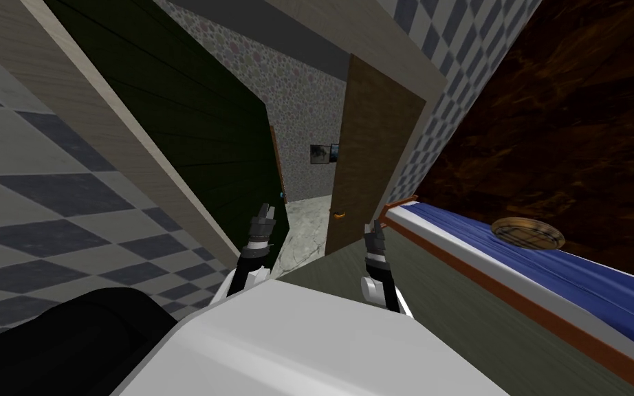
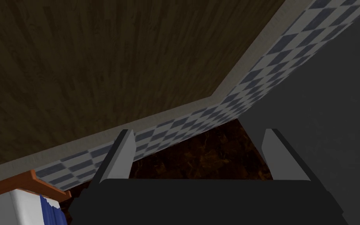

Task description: Push the door open

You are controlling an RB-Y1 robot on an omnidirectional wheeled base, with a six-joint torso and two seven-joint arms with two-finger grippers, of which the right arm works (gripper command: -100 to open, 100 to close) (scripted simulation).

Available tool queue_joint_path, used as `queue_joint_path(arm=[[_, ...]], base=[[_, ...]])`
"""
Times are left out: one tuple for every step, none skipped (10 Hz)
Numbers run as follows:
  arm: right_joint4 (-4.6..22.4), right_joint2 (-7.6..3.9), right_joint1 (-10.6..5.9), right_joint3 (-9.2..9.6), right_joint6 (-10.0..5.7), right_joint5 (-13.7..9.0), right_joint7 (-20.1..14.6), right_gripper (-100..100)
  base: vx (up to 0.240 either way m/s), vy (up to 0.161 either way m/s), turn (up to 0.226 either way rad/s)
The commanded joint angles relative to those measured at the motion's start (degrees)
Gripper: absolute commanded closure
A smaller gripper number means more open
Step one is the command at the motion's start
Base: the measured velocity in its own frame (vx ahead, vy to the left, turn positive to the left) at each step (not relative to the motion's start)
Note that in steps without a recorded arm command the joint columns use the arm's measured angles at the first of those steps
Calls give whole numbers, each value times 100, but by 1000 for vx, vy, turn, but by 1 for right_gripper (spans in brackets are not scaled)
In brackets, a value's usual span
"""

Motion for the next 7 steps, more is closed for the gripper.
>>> queue_joint_path(arm=[[286, -11, -123, 70, -11, 33, -25, -100], [491, -11, -209, 118, -41, 56, -41, -100], [609, -11, -209, 118, -41, 56, -41, -100], [831, -10, -294, 167, -70, 79, -58, -100], [862, -10, -294, 167, -70, 79, -58, -100], [1058, -10, -380, 215, -100, 103, -74, -100], [1114, -10, -380, 215, -100, 103, -74, -100]], base=[[57, -82, 89], [85, -116, 97], [67, -82, 39], [47, -62, 44], [35, -43, 32], [45, -51, 50], [31, -52, 35]])
